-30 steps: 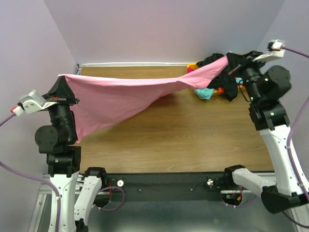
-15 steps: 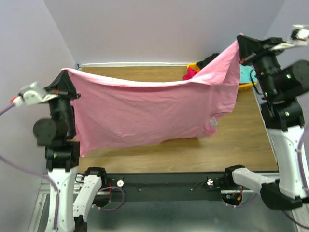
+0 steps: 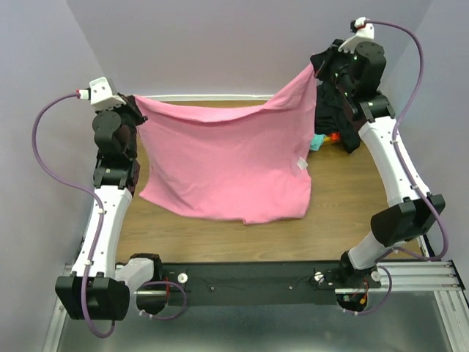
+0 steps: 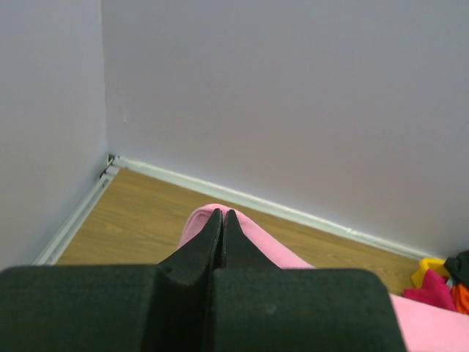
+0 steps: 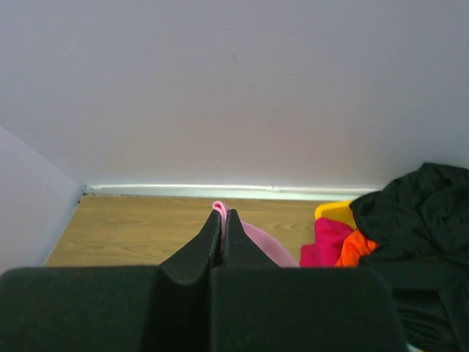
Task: Fold and stack the t-shirts
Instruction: Flatten the tshirt out
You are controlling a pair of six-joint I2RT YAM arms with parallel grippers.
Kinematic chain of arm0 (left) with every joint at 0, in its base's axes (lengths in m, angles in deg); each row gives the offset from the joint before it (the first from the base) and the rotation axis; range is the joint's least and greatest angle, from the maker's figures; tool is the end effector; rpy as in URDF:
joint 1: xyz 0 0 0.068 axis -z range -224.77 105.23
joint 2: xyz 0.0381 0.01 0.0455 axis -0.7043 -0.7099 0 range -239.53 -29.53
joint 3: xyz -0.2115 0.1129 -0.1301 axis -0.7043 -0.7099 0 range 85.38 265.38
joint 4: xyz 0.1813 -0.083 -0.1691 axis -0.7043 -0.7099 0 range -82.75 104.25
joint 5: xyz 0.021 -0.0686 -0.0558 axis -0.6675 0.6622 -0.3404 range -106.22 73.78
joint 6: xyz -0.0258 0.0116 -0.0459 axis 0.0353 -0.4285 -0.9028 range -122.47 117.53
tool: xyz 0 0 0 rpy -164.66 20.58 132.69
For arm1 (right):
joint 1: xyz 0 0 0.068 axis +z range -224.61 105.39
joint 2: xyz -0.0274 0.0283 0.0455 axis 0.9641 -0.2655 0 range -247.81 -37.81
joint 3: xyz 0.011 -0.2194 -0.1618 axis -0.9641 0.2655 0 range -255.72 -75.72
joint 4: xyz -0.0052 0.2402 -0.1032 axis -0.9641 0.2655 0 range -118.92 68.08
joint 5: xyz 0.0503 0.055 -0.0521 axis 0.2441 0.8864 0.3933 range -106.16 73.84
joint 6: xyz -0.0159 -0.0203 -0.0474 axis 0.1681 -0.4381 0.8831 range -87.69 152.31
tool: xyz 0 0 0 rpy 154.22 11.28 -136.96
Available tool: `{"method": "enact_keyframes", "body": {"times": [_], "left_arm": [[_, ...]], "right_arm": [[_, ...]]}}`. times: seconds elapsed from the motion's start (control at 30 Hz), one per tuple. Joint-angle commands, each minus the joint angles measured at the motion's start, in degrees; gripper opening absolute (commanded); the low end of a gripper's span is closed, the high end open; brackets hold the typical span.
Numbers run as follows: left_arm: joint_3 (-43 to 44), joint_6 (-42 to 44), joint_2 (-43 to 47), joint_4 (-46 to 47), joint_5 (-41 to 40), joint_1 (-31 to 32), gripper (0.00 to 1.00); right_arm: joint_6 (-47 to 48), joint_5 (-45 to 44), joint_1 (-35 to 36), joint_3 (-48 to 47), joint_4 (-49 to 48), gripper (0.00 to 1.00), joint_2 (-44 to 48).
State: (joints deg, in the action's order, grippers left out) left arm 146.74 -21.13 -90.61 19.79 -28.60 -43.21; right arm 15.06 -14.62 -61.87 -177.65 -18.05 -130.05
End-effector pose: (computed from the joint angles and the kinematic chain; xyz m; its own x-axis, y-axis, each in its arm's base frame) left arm 0.2454 0.0009 0.4166 0.1558 -0.3168 -0.9356 -0.1444 0.9297 -0.3388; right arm 0.3621 0.0828 0.4754 -0.0925 0.2830 -0.9547 -0.2295 0.9269 0.2970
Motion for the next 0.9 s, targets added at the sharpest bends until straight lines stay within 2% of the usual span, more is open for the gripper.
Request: {"method": "enact_keyframes", "body": {"times": [0.0, 0.23, 0.63, 0.73, 0.87], "left_arm": [[5.3, 1.4, 1.8, 5.8, 0.8, -0.3, 0.0], [7.5, 2.6, 8.8, 5.2, 2.4, -0.3, 0.0], [4.3, 0.5, 28.0, -3.4, 3.2, -0.3, 0.0], [5.7, 0.5, 31.4, -6.1, 2.0, -0.3, 0.0], [7.9, 0.5, 33.4, -8.4, 2.5, -0.3, 0.0]], "right_arm": [[1.3, 2.6, -0.2, -7.7, -2.9, 0.01, 1.5], [1.5, 5.2, -0.1, -9.1, -2.9, 0.0, 6.7], [2.1, 5.1, -0.1, 3.4, -2.9, 0.0, 29.5], [2.3, 5.2, -0.1, 2.7, -2.8, 0.01, 31.6], [2.5, 5.4, -0.1, -2.0, -2.0, 0.01, 29.5]]}}
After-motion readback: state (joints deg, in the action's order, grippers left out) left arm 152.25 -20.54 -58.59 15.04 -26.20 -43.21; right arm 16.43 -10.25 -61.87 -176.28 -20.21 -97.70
